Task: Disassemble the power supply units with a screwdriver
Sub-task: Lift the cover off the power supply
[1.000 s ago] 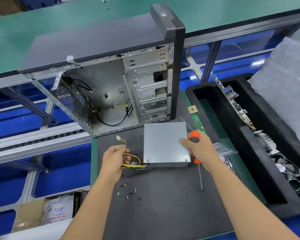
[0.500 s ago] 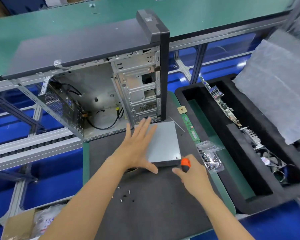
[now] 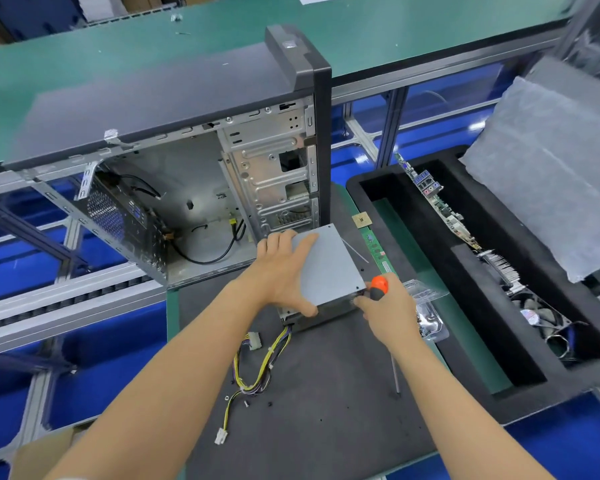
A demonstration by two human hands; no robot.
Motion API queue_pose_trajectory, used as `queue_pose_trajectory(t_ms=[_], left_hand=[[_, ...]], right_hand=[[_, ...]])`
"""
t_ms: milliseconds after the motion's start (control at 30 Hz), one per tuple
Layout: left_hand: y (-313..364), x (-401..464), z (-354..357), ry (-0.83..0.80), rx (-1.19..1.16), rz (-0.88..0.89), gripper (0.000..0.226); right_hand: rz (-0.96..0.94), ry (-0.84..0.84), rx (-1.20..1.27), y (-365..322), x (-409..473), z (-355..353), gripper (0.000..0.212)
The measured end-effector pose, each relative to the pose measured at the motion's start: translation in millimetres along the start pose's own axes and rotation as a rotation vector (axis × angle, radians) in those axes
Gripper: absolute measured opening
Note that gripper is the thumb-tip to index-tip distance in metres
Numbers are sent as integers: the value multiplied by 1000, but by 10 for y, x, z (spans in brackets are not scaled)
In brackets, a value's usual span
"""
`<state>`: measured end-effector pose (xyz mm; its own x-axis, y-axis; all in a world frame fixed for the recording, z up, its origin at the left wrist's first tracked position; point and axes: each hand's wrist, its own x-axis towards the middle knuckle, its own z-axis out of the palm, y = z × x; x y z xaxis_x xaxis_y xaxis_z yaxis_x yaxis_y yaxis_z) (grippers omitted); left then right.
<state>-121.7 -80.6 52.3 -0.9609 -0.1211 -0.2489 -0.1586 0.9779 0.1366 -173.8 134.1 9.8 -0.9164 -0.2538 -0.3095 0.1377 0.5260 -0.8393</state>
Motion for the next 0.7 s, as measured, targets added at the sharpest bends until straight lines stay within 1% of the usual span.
queue_pose_trajectory(t_ms=[100, 200, 300, 367, 400, 500, 600, 700], left_hand=[[-25, 0, -43, 13, -20, -29, 131], [-74, -24, -65, 11, -60, -31, 130], [-113, -35, -95, -31, -113, -31, 126], [-124, -32, -119, -9, -139, -26, 120], [-123, -26, -140, 14, -146, -19, 118], [-119, -31, -255, 52, -145, 5, 115], [-134, -83, -418, 70, -175, 1, 113], [-196, -219, -568, 139, -289, -2, 106]], right_hand=[[-14, -19, 12, -7, 12, -14, 26], [28, -19, 101, 41, -27, -49, 25], [162, -15, 292, 76, -75, -88, 28], [248, -28, 429, 106, -102, -106, 31], [273, -34, 456, 126, -115, -113, 31], [310, -66, 459, 196, -174, -104, 32], [287, -74, 390, 249, -239, -49, 30], [289, -89, 370, 295, -266, 9, 24]])
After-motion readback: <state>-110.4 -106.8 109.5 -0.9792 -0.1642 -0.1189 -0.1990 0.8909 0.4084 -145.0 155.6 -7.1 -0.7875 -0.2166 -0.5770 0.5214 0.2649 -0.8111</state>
